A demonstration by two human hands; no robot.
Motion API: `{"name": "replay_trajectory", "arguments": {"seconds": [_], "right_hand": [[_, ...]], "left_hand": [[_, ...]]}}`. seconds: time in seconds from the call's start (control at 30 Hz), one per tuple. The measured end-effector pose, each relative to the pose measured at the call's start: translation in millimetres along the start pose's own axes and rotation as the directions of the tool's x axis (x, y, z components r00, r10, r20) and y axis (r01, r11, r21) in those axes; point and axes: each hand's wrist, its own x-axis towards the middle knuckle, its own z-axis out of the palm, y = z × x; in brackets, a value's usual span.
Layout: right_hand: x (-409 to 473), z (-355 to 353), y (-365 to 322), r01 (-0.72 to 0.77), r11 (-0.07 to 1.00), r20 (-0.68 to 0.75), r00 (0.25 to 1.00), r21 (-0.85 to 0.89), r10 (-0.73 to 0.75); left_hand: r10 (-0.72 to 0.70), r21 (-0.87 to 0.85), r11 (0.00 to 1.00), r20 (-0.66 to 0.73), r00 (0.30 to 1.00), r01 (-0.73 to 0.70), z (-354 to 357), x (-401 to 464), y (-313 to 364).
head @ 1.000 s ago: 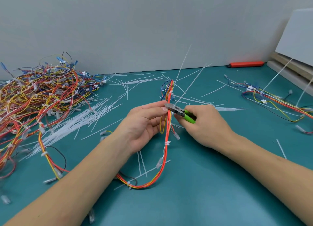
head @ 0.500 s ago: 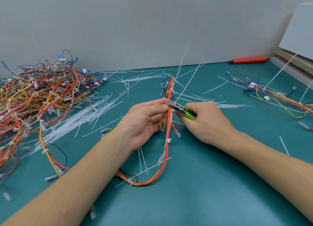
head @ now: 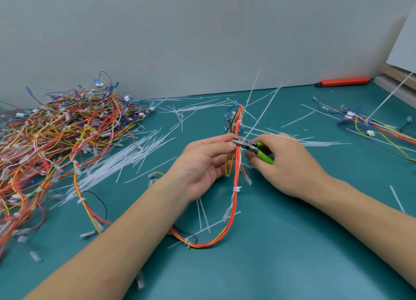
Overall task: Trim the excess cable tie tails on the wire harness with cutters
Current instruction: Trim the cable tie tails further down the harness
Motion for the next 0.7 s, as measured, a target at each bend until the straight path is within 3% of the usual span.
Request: {"name": "replay_trajectory", "arguments": {"seconds": [0.3, 0.7], "right_hand": [[-1.9, 1.4, 2.9, -0.114, 0.993, -0.002, 0.994, -0.026, 0.114], [0.9, -1.2, -1.6, -0.066, 0.998, 0.000, 0.998, 0.012, 0.066]], "left_hand": [[-0.031, -0.007, 0.999, -0.001, 1.000, 0.031, 2.3, -0.7, -0.4], [-0.048, -0.140, 0.989, -0.010, 0.999, 0.046, 5.4, -2.4, -1.0]]}}
